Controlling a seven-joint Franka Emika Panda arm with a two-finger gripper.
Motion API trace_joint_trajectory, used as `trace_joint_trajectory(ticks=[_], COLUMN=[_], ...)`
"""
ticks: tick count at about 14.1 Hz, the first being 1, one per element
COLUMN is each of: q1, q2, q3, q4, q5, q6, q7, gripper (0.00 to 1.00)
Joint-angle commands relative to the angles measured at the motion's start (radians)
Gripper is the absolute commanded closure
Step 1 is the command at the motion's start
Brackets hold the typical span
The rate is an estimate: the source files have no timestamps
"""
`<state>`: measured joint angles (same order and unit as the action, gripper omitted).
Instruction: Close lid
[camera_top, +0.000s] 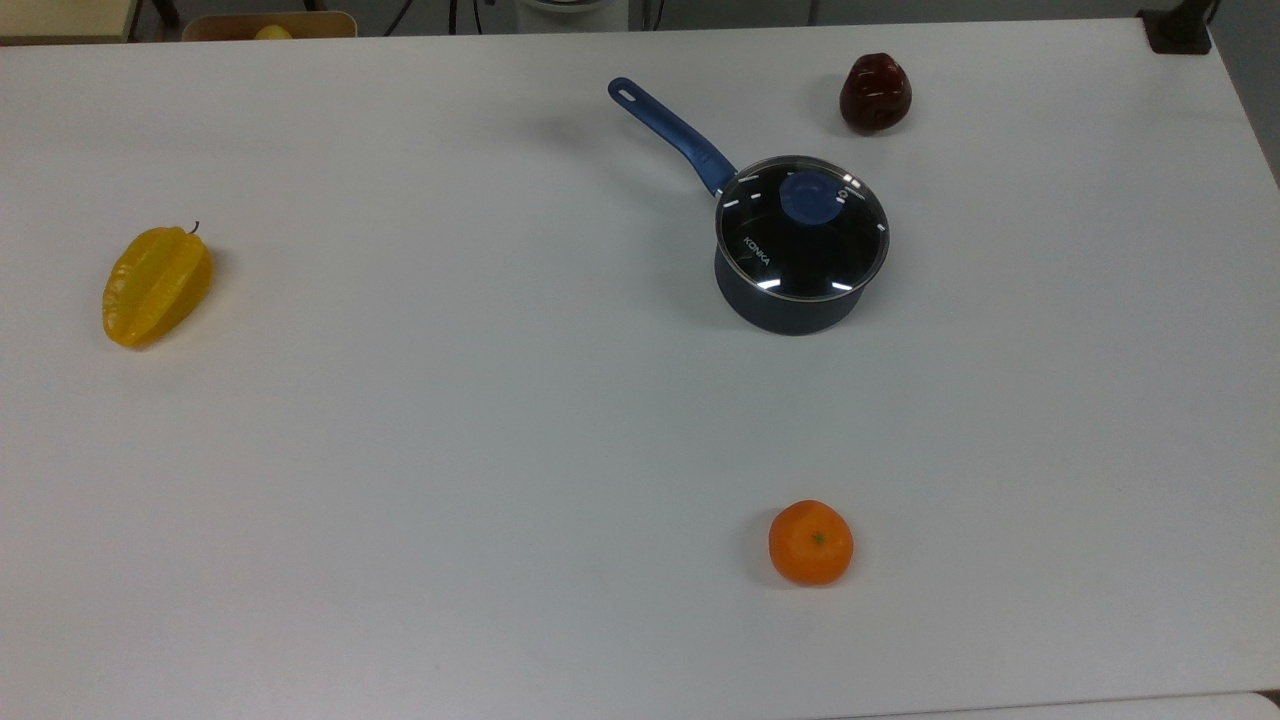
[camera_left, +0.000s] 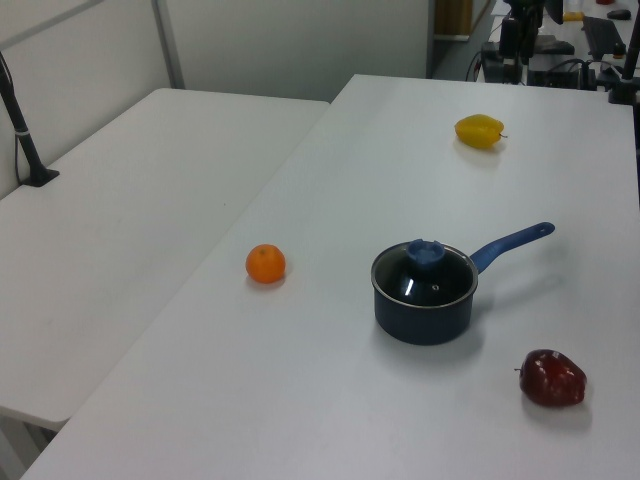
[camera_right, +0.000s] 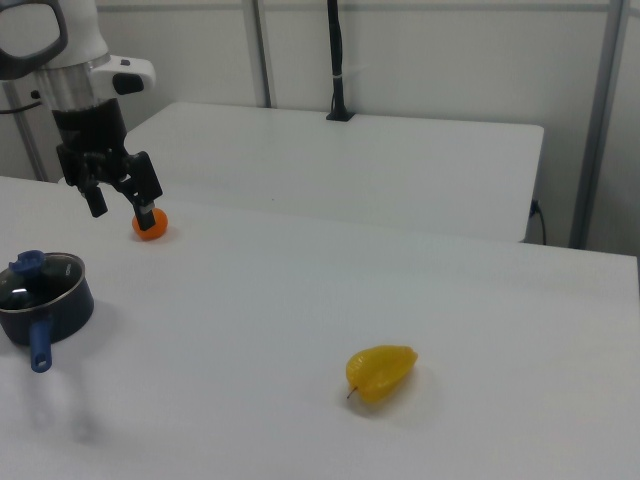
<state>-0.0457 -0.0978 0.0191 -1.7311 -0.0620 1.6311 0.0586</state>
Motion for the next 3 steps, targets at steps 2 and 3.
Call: trace_joint_trajectory(ticks=[2, 3], q1=[-0.002, -0.005], q2=[0.036, 0.038], q3=[-0.007, -0.007], q4=[0.076, 0.076], q5=[0.018, 0.018], q6=[-0.022, -0.022], q7=[-0.016, -0.016], gripper=[0.0, 0.0])
